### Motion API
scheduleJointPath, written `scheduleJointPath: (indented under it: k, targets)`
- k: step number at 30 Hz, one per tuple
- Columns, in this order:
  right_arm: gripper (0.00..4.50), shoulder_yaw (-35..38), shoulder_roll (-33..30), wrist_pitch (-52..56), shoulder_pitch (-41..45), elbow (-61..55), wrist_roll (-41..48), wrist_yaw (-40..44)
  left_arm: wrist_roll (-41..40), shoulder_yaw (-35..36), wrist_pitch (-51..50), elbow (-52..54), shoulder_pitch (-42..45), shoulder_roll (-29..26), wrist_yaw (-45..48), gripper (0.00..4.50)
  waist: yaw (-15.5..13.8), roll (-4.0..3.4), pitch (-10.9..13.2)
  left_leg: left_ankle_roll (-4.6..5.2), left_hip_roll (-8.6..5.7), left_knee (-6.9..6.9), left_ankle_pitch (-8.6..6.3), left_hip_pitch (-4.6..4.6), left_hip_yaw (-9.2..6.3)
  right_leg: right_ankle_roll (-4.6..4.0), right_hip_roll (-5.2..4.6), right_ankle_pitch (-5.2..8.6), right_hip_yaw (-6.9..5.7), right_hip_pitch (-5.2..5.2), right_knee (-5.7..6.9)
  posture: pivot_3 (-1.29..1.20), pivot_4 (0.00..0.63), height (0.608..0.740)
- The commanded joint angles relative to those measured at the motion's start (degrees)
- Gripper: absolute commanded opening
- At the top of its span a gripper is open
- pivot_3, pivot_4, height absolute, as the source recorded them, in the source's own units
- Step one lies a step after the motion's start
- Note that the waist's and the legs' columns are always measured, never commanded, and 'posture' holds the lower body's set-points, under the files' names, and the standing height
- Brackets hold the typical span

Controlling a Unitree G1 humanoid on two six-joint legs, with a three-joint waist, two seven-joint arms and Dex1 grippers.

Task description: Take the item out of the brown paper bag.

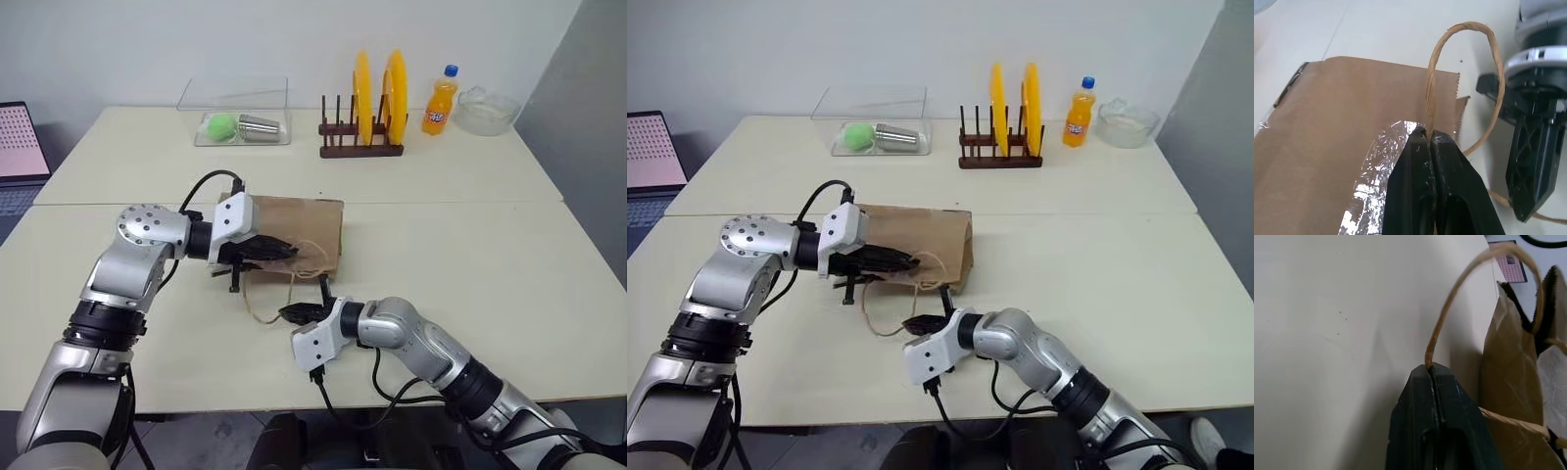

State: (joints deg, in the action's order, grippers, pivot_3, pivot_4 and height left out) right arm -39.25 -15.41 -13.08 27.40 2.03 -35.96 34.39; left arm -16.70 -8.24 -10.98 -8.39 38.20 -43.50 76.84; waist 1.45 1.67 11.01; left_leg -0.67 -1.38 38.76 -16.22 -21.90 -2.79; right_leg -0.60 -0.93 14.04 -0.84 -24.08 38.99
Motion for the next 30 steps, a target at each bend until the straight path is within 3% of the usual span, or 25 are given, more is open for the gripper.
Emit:
scheduleJointPath:
  k: [1,11,20,24,30]
  targets:
    - [0.02,0.64,0.44,-0.03,-0.60,-0.59,0.09,-0.98,-1.38,2.09,-2.22,2.43,2.73,0.44,-1.25,0.00,0.03,0.00,0.00,0.00,0.00,0.00,0.00,0.00,0.01,0.00,0.00,0.00,0.00,0.00,0.00,0.00,0.150,0.740]
    - [0.02,-0.65,-0.79,0.93,-2.79,-0.97,0.26,2.24,-1.53,4.45,-9.53,-1.76,12.00,4.61,-7.60,0.00,0.06,0.04,-0.03,-0.01,-0.01,0.02,0.00,0.00,-0.03,0.03,0.00,0.01,-0.01,0.01,0.00,0.00,0.150,0.740]
    - [0.02,-0.11,-1.43,0.66,-3.33,-1.34,0.63,2.47,0.77,6.28,-4.31,-11.78,18.74,5.02,-9.87,0.00,0.10,0.05,-0.03,-0.04,-0.01,0.02,0.02,0.02,-0.02,0.00,0.00,0.00,-0.01,0.01,0.01,0.00,0.150,0.740]
    - [0.02,1.20,-2.22,1.91,-3.75,-3.64,2.61,4.05,-0.97,7.95,-4.44,-12.60,18.76,3.76,-8.02,0.00,0.09,0.05,-0.03,-0.04,-0.01,0.02,0.02,0.01,-0.02,0.00,0.00,0.00,0.00,0.01,0.00,0.00,0.150,0.740]
    - [0.02,4.65,-2.10,6.43,-2.78,-8.31,7.88,8.85,-4.05,7.84,-8.06,-5.12,13.94,1.72,-3.35,0.00,0.09,0.05,-0.03,-0.04,-0.01,0.02,0.02,0.00,-0.02,0.00,-0.01,0.00,0.01,0.01,0.00,0.00,0.150,0.740]
